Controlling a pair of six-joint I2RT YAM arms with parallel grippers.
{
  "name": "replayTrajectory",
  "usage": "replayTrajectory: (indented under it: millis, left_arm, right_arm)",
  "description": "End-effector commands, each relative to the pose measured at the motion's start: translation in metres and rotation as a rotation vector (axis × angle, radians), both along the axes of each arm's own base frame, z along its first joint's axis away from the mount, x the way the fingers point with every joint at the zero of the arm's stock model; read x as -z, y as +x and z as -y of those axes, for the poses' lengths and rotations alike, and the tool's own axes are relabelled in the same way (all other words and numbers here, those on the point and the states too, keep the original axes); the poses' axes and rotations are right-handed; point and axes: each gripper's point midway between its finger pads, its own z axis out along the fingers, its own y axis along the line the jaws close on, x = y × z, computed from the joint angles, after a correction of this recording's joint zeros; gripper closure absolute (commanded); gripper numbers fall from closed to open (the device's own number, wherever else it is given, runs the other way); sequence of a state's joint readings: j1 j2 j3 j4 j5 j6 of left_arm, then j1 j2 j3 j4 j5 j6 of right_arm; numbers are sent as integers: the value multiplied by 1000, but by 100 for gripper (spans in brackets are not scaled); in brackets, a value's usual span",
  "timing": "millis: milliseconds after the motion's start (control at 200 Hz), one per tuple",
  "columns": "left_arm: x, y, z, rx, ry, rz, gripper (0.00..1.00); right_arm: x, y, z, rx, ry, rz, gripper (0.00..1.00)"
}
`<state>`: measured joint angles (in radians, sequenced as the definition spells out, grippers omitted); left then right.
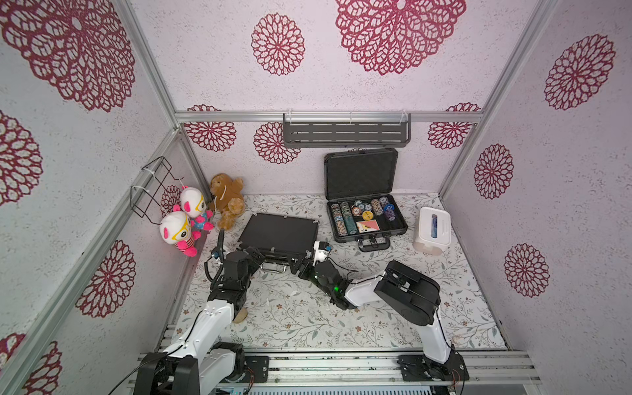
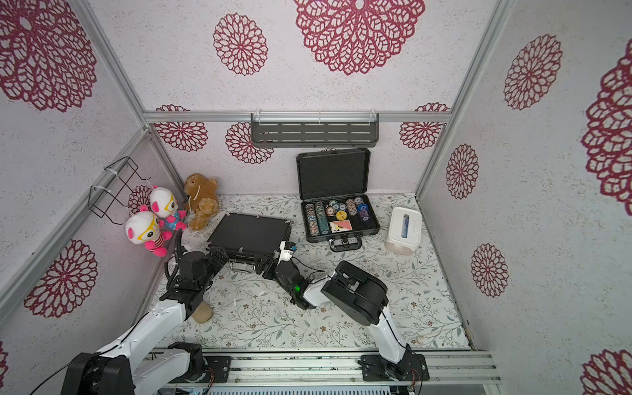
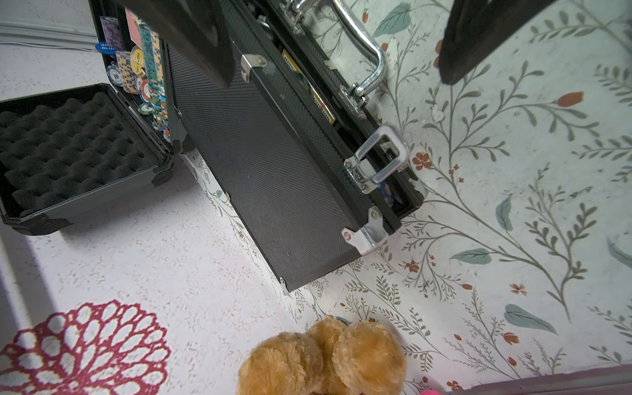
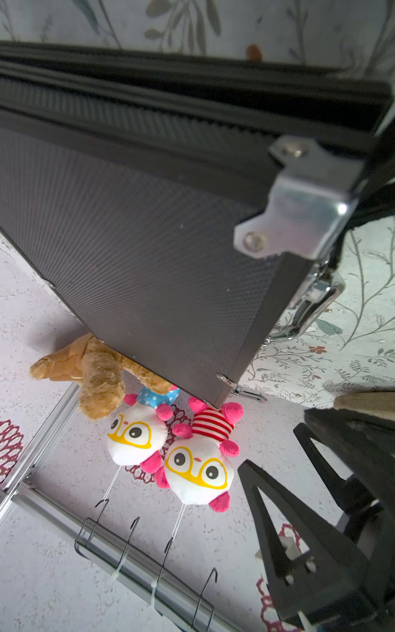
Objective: Open the poker set cases
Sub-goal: Open the case lid on the poker set case.
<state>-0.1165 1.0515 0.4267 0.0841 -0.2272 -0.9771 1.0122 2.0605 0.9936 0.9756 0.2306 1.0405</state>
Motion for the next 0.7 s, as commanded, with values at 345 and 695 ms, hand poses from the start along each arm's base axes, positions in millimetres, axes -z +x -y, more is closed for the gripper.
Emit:
replayTrajectory:
  millis: [345, 695]
  left_arm:
    - [-7, -3, -8, -30, 11, 31, 3]
    - [-6, -2, -8, -30, 17, 31, 3]
  right_arm:
    - [-109, 68, 20, 142, 54, 147, 16]
    - [-133, 144, 26, 186, -37, 189, 14]
